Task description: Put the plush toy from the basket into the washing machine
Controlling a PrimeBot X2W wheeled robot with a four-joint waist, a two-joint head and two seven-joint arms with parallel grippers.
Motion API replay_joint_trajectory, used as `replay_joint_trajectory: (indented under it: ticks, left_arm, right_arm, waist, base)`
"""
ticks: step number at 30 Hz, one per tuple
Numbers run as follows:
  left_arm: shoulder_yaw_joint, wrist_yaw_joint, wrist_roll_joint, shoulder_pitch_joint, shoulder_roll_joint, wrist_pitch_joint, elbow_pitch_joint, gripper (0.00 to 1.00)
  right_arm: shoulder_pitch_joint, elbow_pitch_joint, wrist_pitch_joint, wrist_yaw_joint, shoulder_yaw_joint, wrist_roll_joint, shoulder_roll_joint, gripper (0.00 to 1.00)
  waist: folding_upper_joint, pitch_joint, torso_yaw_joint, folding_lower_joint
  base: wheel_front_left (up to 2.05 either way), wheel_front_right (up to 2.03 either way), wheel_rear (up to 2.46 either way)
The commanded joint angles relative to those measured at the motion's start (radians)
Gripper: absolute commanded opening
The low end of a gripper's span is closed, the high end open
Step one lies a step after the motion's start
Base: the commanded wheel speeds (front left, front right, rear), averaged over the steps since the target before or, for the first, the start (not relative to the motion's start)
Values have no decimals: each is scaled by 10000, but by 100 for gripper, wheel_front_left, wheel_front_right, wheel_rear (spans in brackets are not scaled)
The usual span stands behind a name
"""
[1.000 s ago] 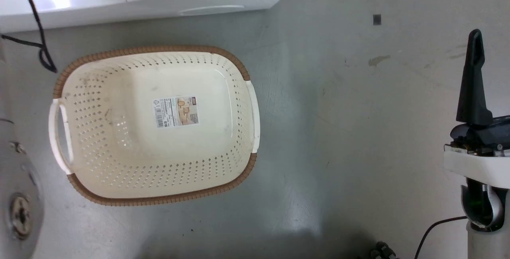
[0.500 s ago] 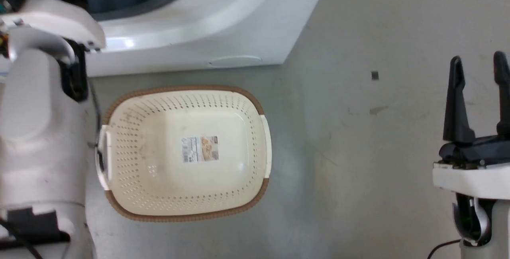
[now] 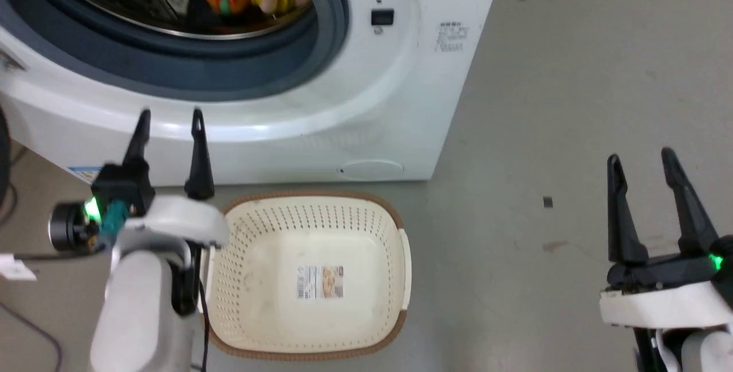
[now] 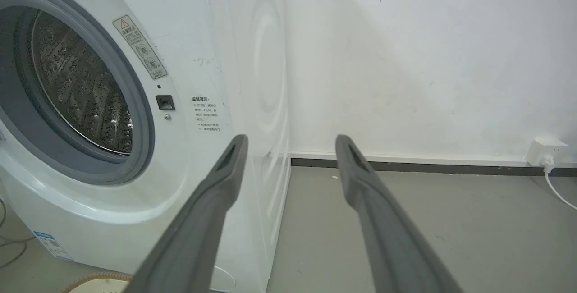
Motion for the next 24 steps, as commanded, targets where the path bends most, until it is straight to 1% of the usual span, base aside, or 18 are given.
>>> replay_joint_trajectory:
  ticks: [1,7,13,18,24]
  left_arm:
    - [31,49,16,445,-77,-53,-273,100]
    - [-18,-57,25,2176,-338,-53,-1221,100]
    - [-26,53,154,3469,-465,-53,-1805,100]
    - [-172,176,353,4278,-538,-53,-1928,100]
    - [-235,268,430,4552,-561,-53,-1825,100]
  right_arm:
    - [241,91,-44,-7,24,4,-2,100]
    - [844,332,-44,-7,29,77,-2,100]
    - [1485,441,-44,-7,-14,118,-2,100]
    - [2035,474,-44,-7,-64,144,-2,100]
    - [2246,502,-44,-7,-66,179,-2,100]
  waist:
    - [-1,-763,249,1]
    - [-1,-1820,326,1]
    - [-1,-2623,417,1]
    - [-1,-3091,485,1]
    - [-1,-3238,483,1]
  base:
    - [0,0,0]
    - [0,0,0]
    - [0,0,0]
    - [0,0,0]
    - [0,0,0]
